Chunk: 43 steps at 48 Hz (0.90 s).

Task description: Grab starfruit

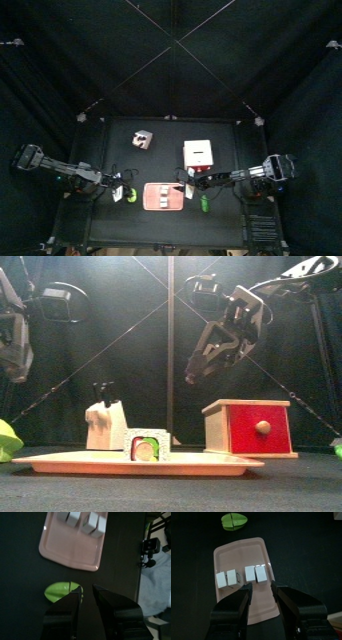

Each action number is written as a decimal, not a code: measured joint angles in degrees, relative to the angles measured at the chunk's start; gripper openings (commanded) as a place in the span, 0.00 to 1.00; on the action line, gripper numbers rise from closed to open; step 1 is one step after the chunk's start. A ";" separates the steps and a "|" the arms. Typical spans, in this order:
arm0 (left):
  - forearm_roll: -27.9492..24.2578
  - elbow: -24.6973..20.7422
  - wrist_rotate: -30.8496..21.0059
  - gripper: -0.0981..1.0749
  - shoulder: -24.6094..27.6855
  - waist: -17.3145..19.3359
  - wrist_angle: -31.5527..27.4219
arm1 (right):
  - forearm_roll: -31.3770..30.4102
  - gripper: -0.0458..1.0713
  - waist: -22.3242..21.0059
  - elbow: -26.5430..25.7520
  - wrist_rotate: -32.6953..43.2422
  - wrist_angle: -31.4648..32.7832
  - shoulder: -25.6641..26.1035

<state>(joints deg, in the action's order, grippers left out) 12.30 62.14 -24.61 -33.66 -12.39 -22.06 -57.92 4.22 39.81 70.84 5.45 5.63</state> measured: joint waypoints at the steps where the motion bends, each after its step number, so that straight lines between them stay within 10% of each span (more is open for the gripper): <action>1: 0.62 -0.18 -0.26 0.60 0.26 0.09 -0.70 | 0.00 0.71 0.00 0.00 0.00 0.09 0.00; 21: 5.54 -1.23 -18.63 0.53 2.46 2.99 -7.03 | 0.00 0.71 0.79 0.00 0.00 0.18 0.00; 43: -11.25 -1.49 -47.81 0.54 3.16 3.87 -14.41 | 0.00 0.71 0.79 0.00 0.00 0.35 0.00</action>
<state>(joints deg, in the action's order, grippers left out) 1.05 60.64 -72.42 -30.50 -8.53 -36.47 -57.92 5.01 39.81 70.84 5.80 5.63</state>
